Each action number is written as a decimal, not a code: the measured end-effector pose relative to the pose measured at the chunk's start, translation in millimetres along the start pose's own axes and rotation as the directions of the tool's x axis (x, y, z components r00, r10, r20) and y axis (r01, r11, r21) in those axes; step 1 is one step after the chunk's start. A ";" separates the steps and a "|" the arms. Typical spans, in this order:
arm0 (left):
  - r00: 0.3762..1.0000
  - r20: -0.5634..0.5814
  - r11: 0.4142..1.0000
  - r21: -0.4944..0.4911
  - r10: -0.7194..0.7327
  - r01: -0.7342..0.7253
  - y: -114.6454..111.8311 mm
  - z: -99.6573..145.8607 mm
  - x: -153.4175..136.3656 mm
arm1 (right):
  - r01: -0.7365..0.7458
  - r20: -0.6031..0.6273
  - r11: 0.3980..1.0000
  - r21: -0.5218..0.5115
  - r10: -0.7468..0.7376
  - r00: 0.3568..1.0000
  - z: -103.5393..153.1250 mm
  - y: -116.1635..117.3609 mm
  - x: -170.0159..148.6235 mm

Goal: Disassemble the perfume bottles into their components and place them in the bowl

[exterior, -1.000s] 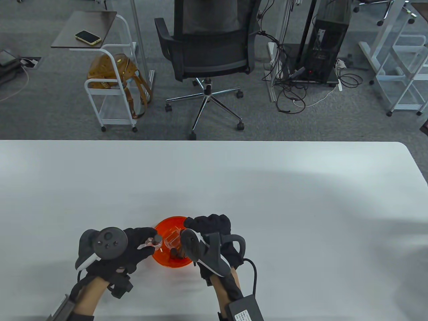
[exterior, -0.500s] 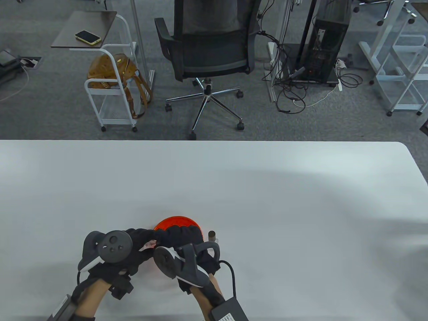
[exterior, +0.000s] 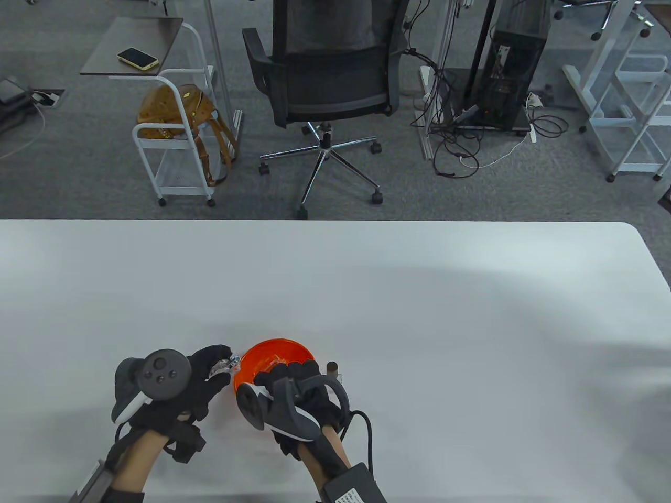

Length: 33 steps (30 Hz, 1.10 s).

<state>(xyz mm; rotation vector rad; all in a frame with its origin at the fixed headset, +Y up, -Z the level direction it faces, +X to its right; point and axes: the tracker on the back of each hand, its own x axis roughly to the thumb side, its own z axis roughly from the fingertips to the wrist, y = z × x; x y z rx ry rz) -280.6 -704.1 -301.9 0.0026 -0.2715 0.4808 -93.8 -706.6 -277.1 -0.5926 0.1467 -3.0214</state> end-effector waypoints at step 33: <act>0.991 0.131 0.999 -0.007 0.040 -0.040 -9.4 3.3 25.3 | 0.414 -0.097 0.889 -0.197 -0.438 0.894 2.1 -18.7 -26.3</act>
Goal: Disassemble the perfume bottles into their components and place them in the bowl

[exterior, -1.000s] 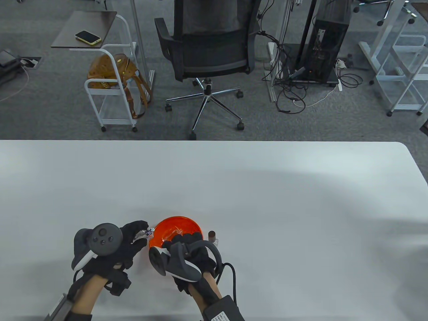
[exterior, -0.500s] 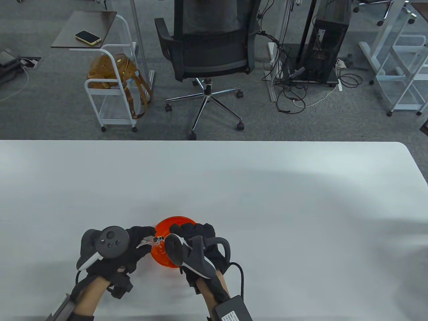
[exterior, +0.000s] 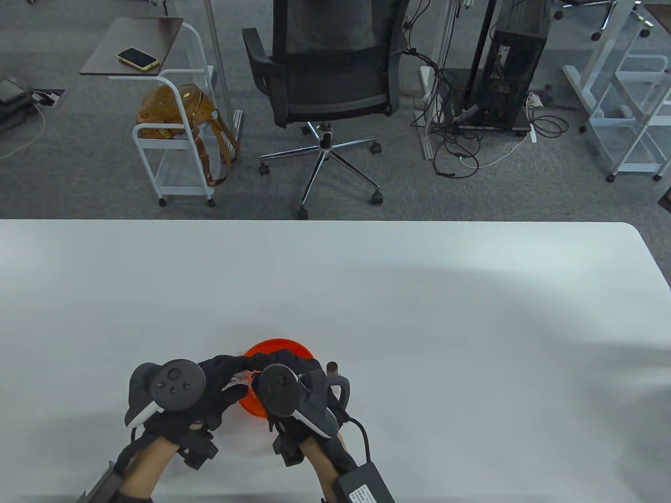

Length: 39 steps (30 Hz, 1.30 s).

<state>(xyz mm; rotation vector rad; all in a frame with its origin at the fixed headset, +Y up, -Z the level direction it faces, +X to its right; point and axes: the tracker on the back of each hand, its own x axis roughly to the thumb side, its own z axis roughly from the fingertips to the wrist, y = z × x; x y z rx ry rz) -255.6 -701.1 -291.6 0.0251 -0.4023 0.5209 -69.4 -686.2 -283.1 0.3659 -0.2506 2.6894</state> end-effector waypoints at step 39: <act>1.000 0.020 1.000 0.019 0.007 -0.008 3.8 3.9 3.4 | -0.025 0.039 0.998 -0.059 0.027 0.999 2.2 -3.1 2.3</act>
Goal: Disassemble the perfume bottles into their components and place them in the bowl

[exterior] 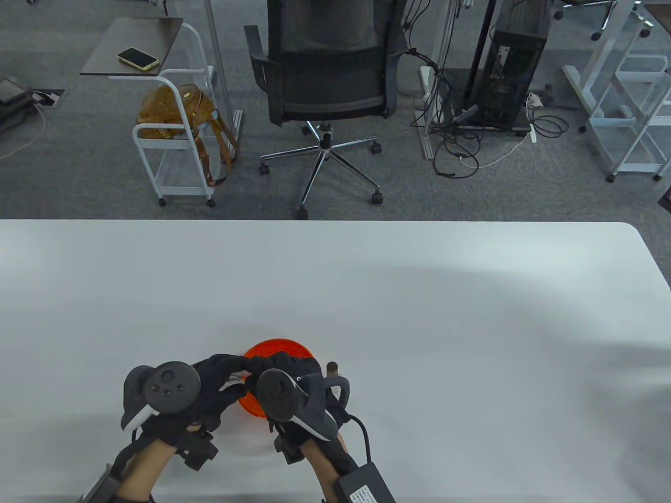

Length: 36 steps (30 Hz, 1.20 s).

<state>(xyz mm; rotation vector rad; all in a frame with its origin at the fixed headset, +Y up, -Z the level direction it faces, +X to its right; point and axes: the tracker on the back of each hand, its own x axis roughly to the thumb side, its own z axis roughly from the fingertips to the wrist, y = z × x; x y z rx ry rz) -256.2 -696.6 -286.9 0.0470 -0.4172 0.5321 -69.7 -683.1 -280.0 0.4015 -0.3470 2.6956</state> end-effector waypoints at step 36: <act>1.000 -0.001 1.000 -0.005 -0.025 0.025 -3.5 -1.9 1.1 | 0.058 -0.015 0.997 0.059 -0.057 0.998 -1.8 -0.2 -7.4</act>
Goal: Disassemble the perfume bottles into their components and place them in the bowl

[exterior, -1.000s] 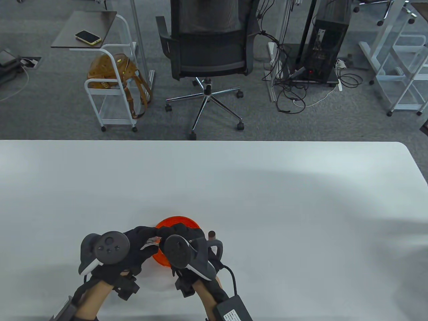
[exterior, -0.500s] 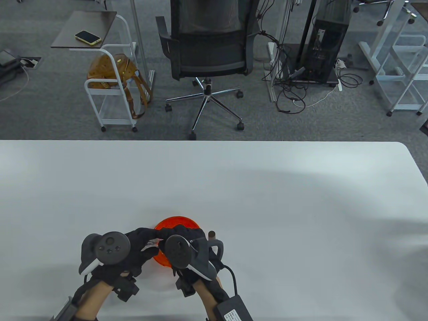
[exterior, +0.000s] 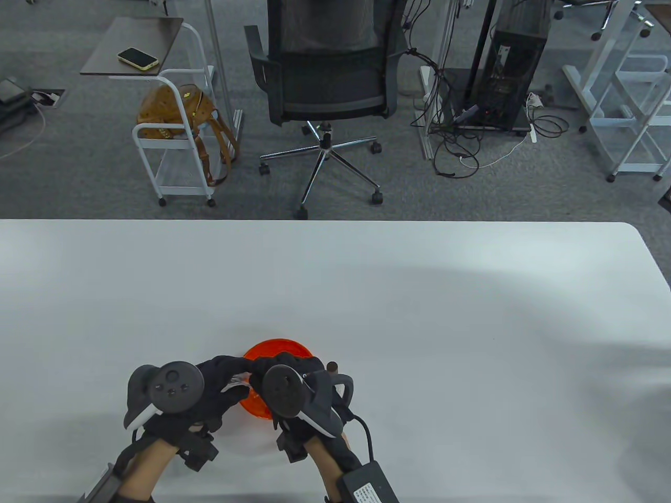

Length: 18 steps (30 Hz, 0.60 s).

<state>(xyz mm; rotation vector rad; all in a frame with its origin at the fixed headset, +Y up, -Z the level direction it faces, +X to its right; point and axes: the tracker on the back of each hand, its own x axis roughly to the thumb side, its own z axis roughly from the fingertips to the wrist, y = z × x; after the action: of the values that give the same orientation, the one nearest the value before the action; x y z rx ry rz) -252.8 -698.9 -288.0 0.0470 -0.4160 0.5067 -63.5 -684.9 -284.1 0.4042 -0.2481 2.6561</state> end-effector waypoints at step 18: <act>1.000 -0.011 1.000 0.006 0.000 0.000 2.0 1.7 -1.2 | -0.016 0.016 1.000 0.007 0.016 1.000 0.7 1.0 3.9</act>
<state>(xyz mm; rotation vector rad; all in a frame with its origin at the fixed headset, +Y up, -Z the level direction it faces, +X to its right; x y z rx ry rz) -255.4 -697.9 -287.1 0.0496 -0.4037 0.5083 -67.1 -684.4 -282.2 0.4274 -0.2480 2.6706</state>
